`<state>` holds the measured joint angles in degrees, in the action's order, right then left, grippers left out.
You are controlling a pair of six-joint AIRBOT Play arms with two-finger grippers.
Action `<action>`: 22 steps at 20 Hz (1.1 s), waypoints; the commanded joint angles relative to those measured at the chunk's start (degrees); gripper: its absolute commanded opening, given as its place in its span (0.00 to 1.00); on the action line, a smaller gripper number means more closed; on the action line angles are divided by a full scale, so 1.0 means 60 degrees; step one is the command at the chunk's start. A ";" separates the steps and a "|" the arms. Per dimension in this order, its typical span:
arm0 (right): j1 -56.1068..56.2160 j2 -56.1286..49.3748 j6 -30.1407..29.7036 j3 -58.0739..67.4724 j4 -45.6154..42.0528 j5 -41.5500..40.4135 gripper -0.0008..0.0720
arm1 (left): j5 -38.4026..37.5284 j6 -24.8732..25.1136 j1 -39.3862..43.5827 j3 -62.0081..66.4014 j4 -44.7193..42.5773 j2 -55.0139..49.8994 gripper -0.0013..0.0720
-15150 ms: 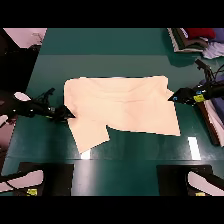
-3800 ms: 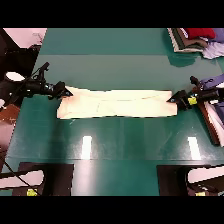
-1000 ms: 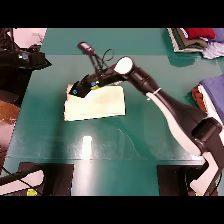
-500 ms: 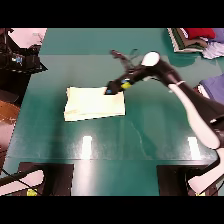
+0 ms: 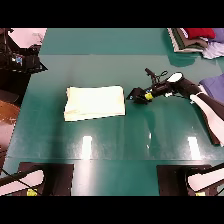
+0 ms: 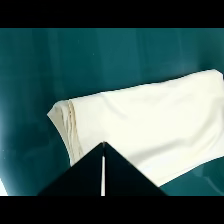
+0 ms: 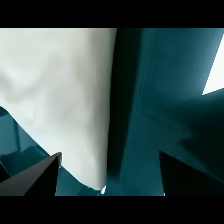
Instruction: Fold the shirts.
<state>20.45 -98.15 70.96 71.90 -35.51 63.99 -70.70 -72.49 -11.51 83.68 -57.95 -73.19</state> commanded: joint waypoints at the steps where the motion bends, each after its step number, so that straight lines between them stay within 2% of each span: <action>1: 0.0430 -0.0878 -0.0095 0.0543 0.0801 -0.0142 0.97 | 0.0073 0.0164 -0.0011 0.0007 -0.0004 -0.0004 0.05; 6: 0.1628 -0.2426 -0.0098 0.2244 0.2004 0.0124 0.95 | 0.0109 0.0495 -0.0011 0.0007 -0.0004 -0.0004 0.05; 10: 0.2124 -0.2962 -0.0168 0.3406 0.1902 0.0251 0.19 | 0.0102 0.0517 -0.0011 0.0007 -0.0004 -0.0004 0.05; 11: 0.2127 -0.2943 -0.0350 0.3628 0.1887 0.0277 0.08 | 0.0095 0.0514 -0.0011 0.0007 0.0000 -0.0004 0.05; 12: 0.2062 -0.2903 -0.0335 0.3861 0.1807 0.0313 0.04 | 0.0091 0.0514 -0.0011 0.0007 0.0000 -0.0004 0.05; 16: 0.1173 -0.1778 0.0714 0.4324 -0.0237 0.0506 0.03 | -0.0168 0.0510 0.0423 0.0007 0.0004 -0.0004 0.05; 22: -0.2229 0.0514 0.1195 0.4324 -0.2637 0.1628 0.03 | 0.0280 0.0412 0.2364 0.0007 0.0011 -0.0004 0.05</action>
<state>15.70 -100.51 76.16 97.51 -43.29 70.67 -70.17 -69.52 -2.15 83.68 -57.89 -73.19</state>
